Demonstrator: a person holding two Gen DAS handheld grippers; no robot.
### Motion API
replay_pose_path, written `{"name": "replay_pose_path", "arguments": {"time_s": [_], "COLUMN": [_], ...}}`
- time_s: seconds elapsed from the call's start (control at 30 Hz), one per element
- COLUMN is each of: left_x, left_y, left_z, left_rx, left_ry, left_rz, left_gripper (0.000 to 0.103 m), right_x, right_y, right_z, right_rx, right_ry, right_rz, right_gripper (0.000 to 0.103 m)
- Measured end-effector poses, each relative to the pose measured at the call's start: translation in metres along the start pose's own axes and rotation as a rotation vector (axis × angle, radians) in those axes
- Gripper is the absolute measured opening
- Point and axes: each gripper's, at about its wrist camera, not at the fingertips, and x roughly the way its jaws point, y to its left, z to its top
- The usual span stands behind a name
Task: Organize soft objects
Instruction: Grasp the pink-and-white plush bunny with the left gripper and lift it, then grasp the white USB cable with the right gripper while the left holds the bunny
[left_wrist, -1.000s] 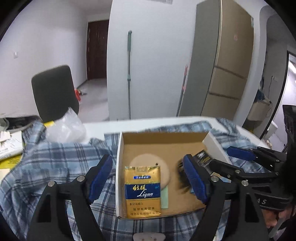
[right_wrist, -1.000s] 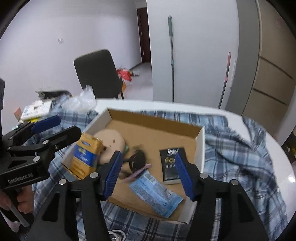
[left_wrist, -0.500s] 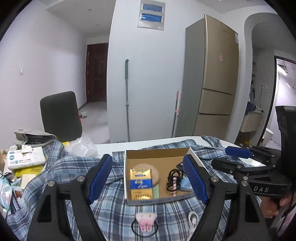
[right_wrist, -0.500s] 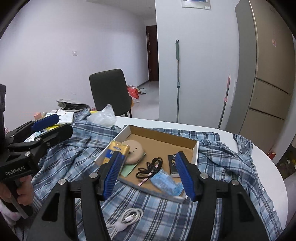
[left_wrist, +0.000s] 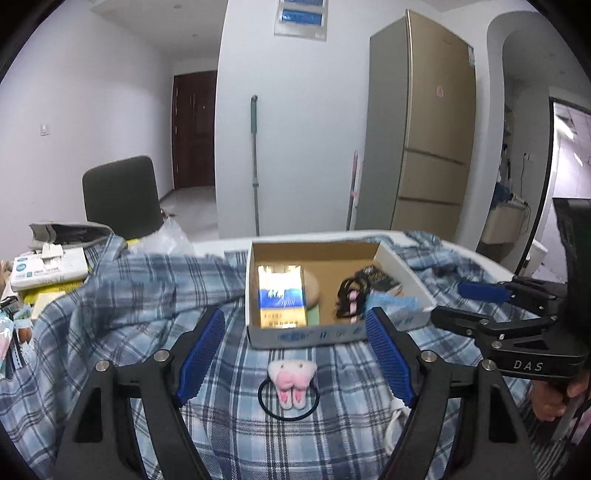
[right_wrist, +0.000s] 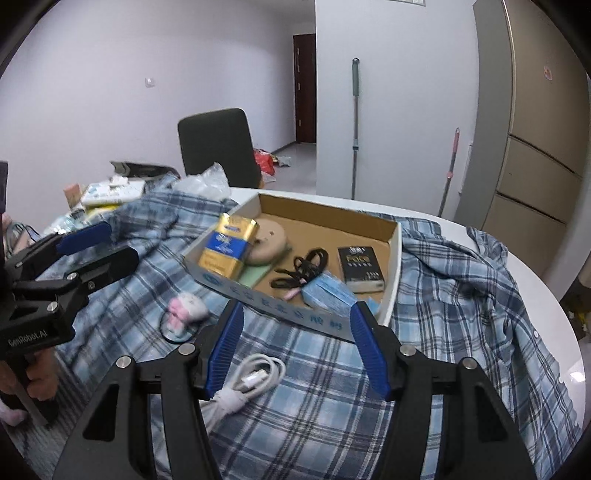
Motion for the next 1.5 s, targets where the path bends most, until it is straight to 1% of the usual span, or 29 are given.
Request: {"name": "replay_pose_path", "arguments": {"time_s": [0.1, 0.17, 0.3, 0.43, 0.5, 0.53, 0.63, 0.67, 0.73, 0.77, 0.9, 1.03, 1.1, 1.13, 1.2, 1.33, 1.43, 1.5], "left_x": [0.012, 0.017, 0.022, 0.025, 0.031, 0.035, 0.05, 0.055, 0.068, 0.072, 0.093, 0.11, 0.118, 0.121, 0.128, 0.132, 0.123, 0.111], "left_y": [0.0, 0.001, 0.001, 0.001, 0.003, 0.005, 0.008, 0.008, 0.006, 0.006, 0.007, 0.007, 0.009, 0.01, 0.012, 0.011, 0.01, 0.007], "left_z": [-0.008, -0.011, -0.016, -0.017, -0.016, -0.016, -0.015, -0.016, -0.02, -0.021, -0.026, -0.027, -0.029, -0.029, -0.03, -0.031, -0.028, -0.023], "left_rx": [0.012, 0.008, 0.014, 0.016, 0.014, 0.011, 0.03, 0.039, 0.072, 0.078, 0.075, 0.099, 0.106, 0.104, 0.097, 0.097, 0.1, 0.102], "left_ry": [0.031, 0.047, 0.061, 0.071, 0.108, 0.125, 0.21, 0.236, 0.296, 0.313, 0.408, 0.463, 0.494, 0.503, 0.52, 0.535, 0.499, 0.459], "left_rz": [0.007, 0.0, 0.015, 0.012, -0.003, -0.007, -0.014, -0.027, -0.028, -0.03, -0.042, -0.007, -0.002, 0.002, -0.009, -0.035, -0.044, -0.048], "left_gripper": [0.081, 0.081, 0.081, 0.081, 0.081, 0.081, 0.081, 0.081, 0.081, 0.08, 0.08, 0.076, 0.065, 0.062, 0.044, 0.041, 0.041, 0.041], "right_x": [0.004, 0.006, 0.011, 0.013, 0.012, 0.012, 0.012, 0.012, 0.012, 0.012, 0.012, 0.014, 0.015, 0.016, 0.017, 0.016, 0.016, 0.016], "right_y": [-0.001, -0.001, 0.004, 0.004, 0.002, 0.001, -0.002, -0.003, -0.003, -0.003, -0.001, -0.002, -0.002, -0.002, -0.002, -0.002, -0.003, -0.003], "right_z": [-0.008, -0.011, -0.014, -0.016, -0.017, -0.017, -0.017, -0.017, -0.016, -0.016, -0.017, -0.017, -0.017, -0.017, -0.017, -0.017, -0.017, -0.017], "right_rx": [-0.009, -0.016, -0.035, -0.039, -0.029, -0.023, -0.008, -0.004, -0.001, 0.0, -0.001, 0.003, 0.005, 0.006, 0.006, 0.006, 0.01, 0.012], "right_ry": [-0.022, -0.014, -0.003, 0.001, -0.001, -0.002, -0.003, -0.003, -0.004, -0.004, -0.003, 0.006, 0.012, 0.015, 0.019, 0.019, 0.017, 0.015], "right_rz": [-0.036, -0.027, -0.023, -0.018, -0.018, -0.017, -0.011, -0.009, -0.007, -0.006, -0.007, -0.005, -0.003, -0.002, 0.001, 0.002, 0.002, 0.002], "right_gripper": [0.059, 0.059, 0.059, 0.059, 0.064, 0.064, 0.064, 0.064, 0.064, 0.064, 0.064, 0.064, 0.064, 0.064, 0.064, 0.064, 0.064, 0.064]}}
